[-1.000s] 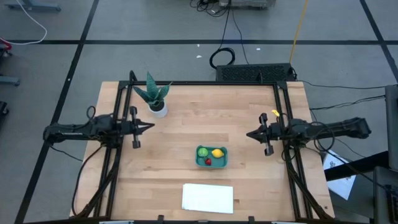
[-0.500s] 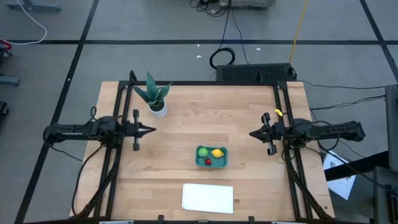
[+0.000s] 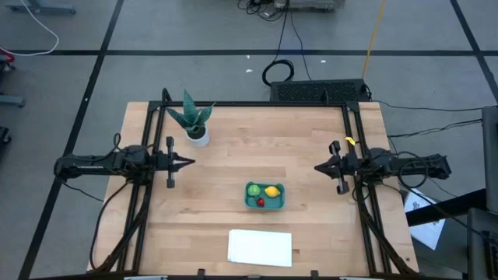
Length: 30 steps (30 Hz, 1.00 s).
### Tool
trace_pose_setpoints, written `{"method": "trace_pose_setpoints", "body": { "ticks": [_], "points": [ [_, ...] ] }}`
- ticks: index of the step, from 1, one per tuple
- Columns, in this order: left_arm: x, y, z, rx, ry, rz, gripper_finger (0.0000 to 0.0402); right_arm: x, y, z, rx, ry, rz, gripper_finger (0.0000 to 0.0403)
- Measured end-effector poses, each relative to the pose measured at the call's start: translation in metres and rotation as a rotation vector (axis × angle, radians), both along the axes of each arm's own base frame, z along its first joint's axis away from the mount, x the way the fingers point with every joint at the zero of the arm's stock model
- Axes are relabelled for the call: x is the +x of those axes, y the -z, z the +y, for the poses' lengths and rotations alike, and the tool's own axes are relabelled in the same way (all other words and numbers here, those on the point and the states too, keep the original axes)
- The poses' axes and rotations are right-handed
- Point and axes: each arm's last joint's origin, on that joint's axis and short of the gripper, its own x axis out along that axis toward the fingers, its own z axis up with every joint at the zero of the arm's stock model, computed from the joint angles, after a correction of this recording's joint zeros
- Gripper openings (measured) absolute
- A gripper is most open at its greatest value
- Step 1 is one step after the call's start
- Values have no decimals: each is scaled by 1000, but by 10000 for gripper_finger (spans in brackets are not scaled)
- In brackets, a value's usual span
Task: Pick and placing Produce into tupperware
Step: Return to Home Position
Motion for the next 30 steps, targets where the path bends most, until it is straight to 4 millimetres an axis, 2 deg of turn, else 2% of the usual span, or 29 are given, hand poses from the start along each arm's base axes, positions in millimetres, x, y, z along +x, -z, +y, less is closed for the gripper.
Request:
{"method": "trace_pose_setpoints", "body": {
  "ticks": [14,26,30],
  "points": [
    [0,0,0,-35,-4,-5,0,-1,1,0,-2,-17,5,0],
    [0,-1,-3,-64,85,-10,3,-1,0,2,-6,-55,-4,0],
    [0,-2,-2,-63,53,-26,3,-1,0,2,-6,-55,-4,0]
  ]
}}
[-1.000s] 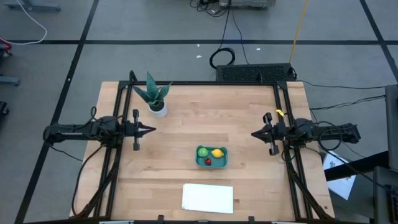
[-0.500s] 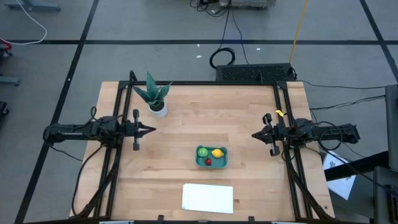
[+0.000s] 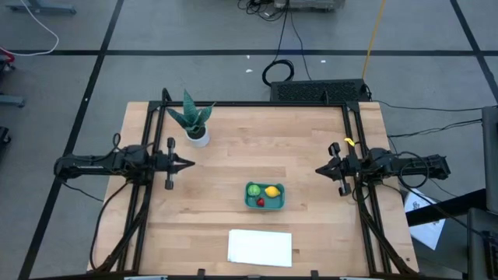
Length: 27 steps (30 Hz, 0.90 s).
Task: Pick and placing Produce into tupperware
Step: Return to Home Position
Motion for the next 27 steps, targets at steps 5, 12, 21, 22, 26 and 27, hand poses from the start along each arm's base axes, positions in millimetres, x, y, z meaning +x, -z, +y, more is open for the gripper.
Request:
{"method": "trace_pose_setpoints", "body": {
  "ticks": [5,12,21,22,26,27],
  "points": [
    [0,-3,0,-50,12,-33,3,0,0,0,5,0,1,0],
    [0,-4,0,-61,11,-42,3,0,0,0,6,0,1,0],
    [0,-4,0,-105,8,-45,3,0,0,0,6,1,1,0],
    [0,-4,0,-103,8,-45,3,0,0,0,6,1,1,0],
    [0,-4,0,-102,8,-44,3,0,0,0,6,1,1,0],
    [0,-4,0,-102,8,-45,3,0,0,0,6,1,1,0]
  ]
}}
